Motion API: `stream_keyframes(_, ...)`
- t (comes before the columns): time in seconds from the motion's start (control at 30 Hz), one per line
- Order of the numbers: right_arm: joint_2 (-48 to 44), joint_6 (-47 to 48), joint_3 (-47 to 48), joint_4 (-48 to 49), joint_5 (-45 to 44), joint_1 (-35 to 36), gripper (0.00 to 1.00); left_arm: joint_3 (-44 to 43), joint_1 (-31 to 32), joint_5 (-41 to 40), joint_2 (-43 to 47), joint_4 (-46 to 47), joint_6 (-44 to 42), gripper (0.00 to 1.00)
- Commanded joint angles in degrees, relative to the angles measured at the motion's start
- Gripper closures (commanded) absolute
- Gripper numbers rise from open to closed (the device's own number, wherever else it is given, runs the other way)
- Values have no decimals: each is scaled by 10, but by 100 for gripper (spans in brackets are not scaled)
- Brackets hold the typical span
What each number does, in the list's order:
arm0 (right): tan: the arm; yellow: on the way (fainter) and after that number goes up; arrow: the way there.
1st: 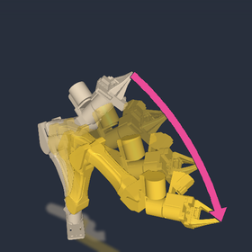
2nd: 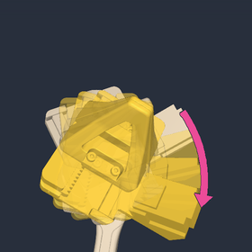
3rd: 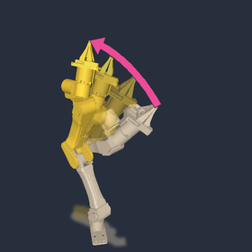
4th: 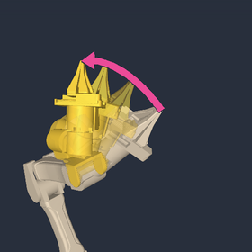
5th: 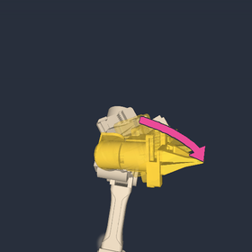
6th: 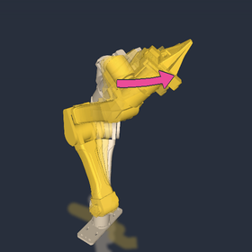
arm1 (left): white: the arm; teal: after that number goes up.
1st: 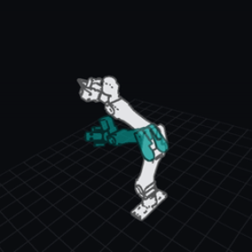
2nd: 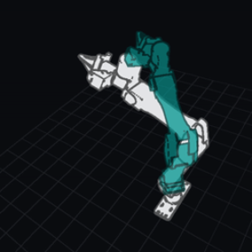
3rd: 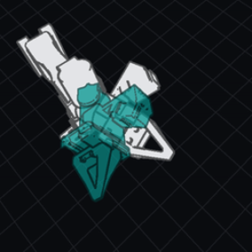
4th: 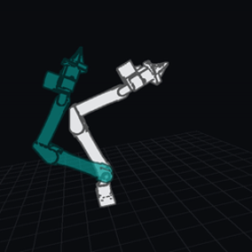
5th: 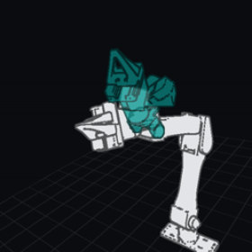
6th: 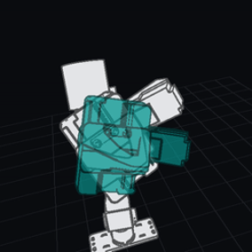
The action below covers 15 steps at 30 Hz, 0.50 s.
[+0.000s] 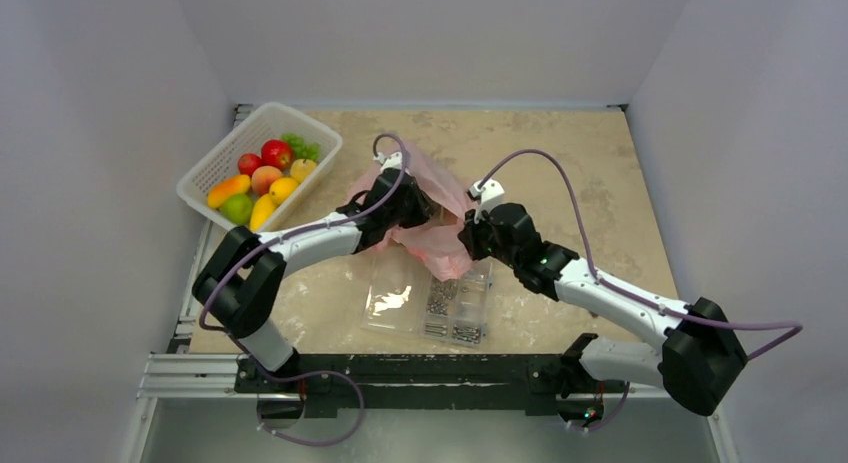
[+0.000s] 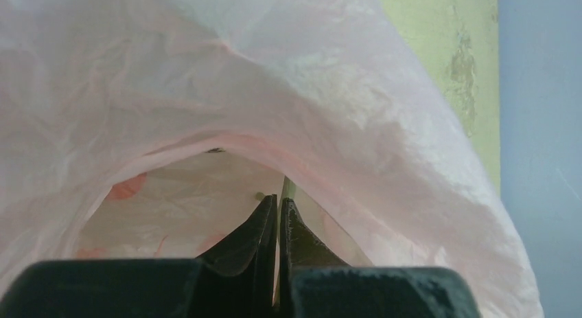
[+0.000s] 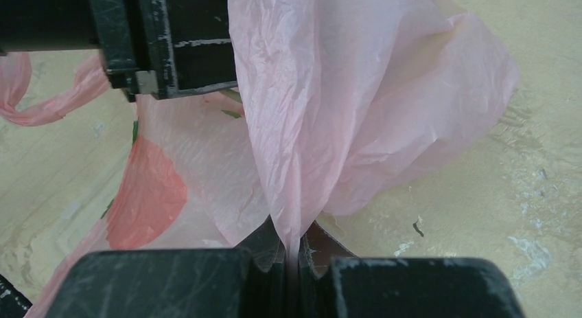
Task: Take the fake fruits out of the plastic bag
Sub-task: Take out the fake fruit from the plastic bag.
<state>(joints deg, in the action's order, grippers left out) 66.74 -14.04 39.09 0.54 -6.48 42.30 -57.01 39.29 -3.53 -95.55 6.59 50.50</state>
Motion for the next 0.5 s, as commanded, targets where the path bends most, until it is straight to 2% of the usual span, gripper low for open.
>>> stream_keyframes(0.0, 2, 9, 16, 25, -13, 0, 100, -23, 0, -10, 69, -82, -41, 100)
stream_keyframes(0.2, 10, 8, 18, 35, -17, 0, 100, -77, 0, -28, 137, -190, -83, 100)
stream_keyframes(0.33, 14, 8, 19, 36, -19, -1, 100, -136, 0, -25, 149, -271, -113, 100)
stream_keyframes(0.47, 13, 7, 23, 33, -16, 0, 100, -168, 0, -27, 152, -309, -128, 100)
